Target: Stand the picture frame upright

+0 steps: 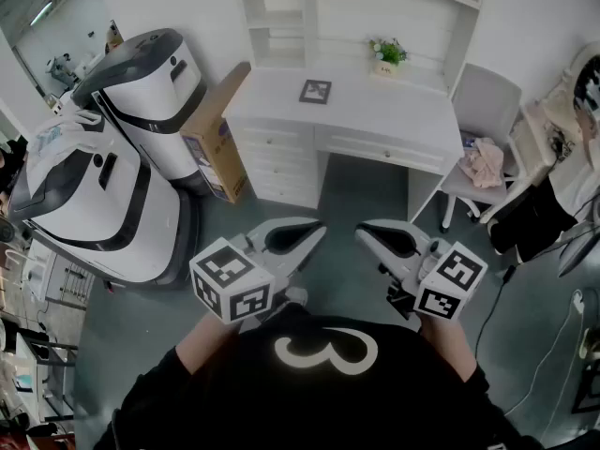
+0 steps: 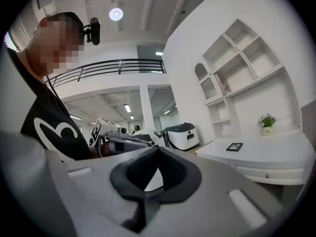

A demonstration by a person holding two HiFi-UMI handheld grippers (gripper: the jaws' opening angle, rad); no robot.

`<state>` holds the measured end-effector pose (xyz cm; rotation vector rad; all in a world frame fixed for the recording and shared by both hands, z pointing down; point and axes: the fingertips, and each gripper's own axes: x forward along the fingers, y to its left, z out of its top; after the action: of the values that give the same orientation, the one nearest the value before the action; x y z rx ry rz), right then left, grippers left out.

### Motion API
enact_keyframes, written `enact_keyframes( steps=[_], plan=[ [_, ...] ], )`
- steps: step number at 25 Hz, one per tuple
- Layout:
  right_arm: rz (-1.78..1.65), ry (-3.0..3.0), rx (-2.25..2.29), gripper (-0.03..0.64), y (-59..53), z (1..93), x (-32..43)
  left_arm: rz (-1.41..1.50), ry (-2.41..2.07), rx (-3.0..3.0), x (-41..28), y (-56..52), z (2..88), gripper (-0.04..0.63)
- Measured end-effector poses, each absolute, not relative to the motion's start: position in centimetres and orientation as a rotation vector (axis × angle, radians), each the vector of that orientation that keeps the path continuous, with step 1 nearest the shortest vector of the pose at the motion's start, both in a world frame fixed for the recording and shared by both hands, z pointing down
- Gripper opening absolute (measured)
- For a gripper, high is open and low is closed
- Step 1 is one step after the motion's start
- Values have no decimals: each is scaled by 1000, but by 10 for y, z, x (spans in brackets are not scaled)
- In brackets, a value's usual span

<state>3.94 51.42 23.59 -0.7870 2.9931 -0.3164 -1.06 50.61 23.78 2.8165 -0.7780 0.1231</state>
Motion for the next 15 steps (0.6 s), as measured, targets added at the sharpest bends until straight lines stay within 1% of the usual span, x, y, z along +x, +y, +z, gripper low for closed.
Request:
enact_keyframes(
  steps=[15],
  plan=[
    [-361, 2975, -859, 3, 506, 238, 67, 144, -784, 2811, 5, 501, 233, 9]
  ],
)
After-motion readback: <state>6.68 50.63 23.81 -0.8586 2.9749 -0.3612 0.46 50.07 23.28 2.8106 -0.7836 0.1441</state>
